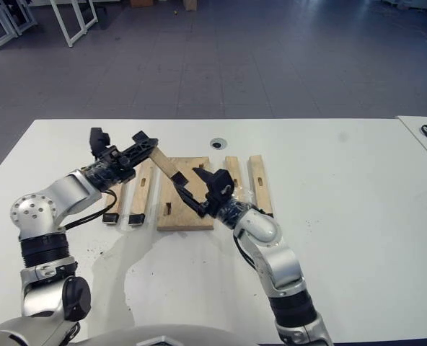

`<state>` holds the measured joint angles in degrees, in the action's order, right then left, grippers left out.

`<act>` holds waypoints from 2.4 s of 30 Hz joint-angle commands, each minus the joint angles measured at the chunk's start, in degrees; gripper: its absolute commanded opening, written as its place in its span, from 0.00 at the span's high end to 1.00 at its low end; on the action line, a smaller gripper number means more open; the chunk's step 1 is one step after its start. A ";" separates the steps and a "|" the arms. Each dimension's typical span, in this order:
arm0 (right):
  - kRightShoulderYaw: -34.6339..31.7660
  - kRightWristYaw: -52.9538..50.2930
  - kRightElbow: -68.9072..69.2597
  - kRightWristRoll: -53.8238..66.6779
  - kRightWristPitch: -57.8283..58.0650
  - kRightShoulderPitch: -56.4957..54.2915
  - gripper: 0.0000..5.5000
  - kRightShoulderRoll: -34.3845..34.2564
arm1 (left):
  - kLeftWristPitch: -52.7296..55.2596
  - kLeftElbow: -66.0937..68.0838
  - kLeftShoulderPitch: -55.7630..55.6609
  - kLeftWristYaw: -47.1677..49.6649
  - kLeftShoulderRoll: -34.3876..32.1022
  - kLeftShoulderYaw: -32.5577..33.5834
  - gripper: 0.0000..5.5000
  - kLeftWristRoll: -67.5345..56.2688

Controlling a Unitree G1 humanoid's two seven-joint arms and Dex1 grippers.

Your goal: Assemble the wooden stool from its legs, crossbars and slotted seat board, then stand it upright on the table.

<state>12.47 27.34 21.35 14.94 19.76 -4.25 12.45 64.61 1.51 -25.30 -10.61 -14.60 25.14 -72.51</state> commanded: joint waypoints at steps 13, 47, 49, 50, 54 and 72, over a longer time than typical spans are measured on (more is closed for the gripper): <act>3.32 -14.94 17.37 -10.72 11.35 19.56 0.27 1.95 | -32.78 -6.53 6.18 15.60 -4.78 -14.29 0.92 48.41; 2.41 -14.08 14.65 -11.00 11.15 16.83 0.27 2.08 | -43.96 8.91 4.96 11.92 2.85 -13.39 0.92 58.99; 2.48 -14.00 14.55 -10.98 11.21 16.81 0.27 2.13 | -43.56 7.73 4.63 11.91 3.13 -13.48 0.92 59.08; 2.45 -13.95 14.54 -10.96 11.22 16.84 0.27 2.18 | -43.30 7.09 4.45 11.96 3.31 -13.52 0.92 59.10; 2.45 -13.84 14.64 -10.97 11.32 16.92 0.27 2.29 | -41.92 4.12 3.77 12.22 3.80 -13.57 0.92 59.04; 2.39 -13.75 14.76 -11.02 11.40 16.72 0.27 2.23 | -45.98 9.67 7.64 12.25 4.81 -13.00 0.92 61.65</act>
<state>15.06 13.50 36.23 4.14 30.55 12.78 14.50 17.49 10.04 -19.13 1.32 -9.61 11.76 -11.07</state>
